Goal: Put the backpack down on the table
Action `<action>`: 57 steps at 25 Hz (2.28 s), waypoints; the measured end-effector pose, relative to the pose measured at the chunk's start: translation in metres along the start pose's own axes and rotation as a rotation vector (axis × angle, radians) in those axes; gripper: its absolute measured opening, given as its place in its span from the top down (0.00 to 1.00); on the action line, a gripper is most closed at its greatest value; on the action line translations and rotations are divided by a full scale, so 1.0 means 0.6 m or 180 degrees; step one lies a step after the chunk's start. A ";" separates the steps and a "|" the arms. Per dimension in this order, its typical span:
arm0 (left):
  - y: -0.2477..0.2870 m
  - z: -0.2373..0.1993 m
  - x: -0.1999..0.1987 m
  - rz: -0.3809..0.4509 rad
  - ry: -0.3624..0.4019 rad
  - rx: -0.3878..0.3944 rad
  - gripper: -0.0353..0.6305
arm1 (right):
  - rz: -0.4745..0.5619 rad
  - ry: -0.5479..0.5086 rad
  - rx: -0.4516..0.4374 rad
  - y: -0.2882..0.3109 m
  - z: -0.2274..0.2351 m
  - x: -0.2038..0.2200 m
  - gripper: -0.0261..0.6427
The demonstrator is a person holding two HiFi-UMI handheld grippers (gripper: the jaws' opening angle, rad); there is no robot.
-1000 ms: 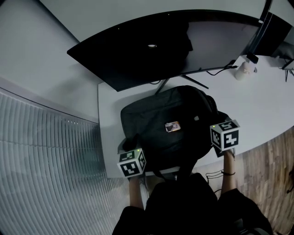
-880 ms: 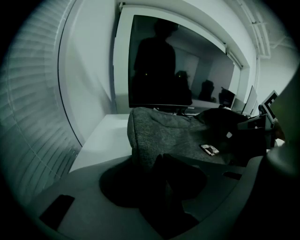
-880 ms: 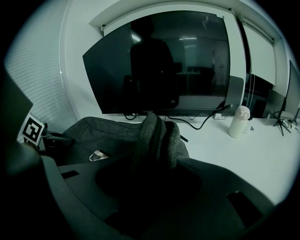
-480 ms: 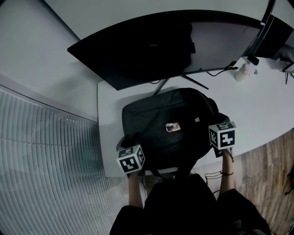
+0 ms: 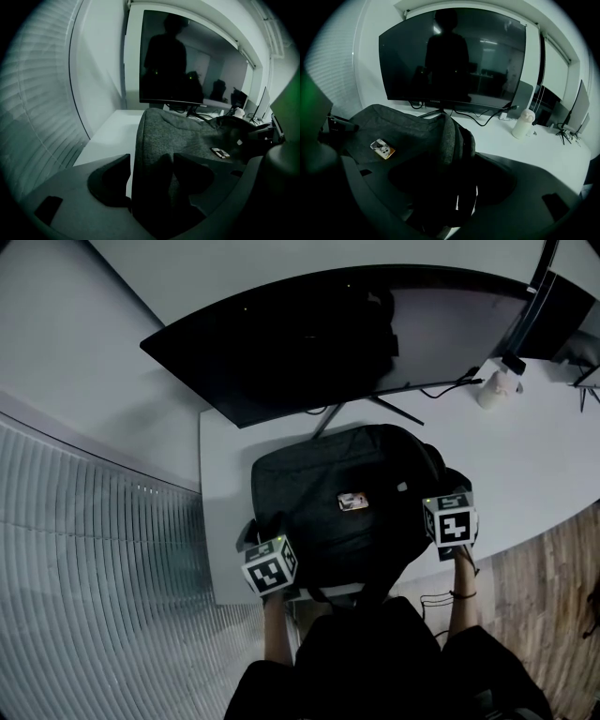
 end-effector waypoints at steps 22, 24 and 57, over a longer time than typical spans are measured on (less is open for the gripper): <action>-0.097 0.025 -0.046 0.0837 0.0566 -0.0310 0.90 | 0.0885 -0.0167 0.0064 -0.093 -0.021 -0.043 0.92; -0.103 0.030 -0.050 0.0886 0.0601 -0.0237 0.91 | 0.0991 -0.0134 -0.0054 -0.101 -0.023 -0.050 0.92; -0.278 0.028 -0.133 0.1832 0.0596 0.0369 0.92 | 0.2304 0.0213 -0.0819 -0.305 0.016 -0.132 0.94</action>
Point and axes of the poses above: the fingertips, and each gripper's own axes: y forward along the fingers, z to its right, x out of its underside, the point moved 4 cm from there along -y, backward along the fingers, and after that the axes turned 14 degrees about -z, right-handed, at the moved point
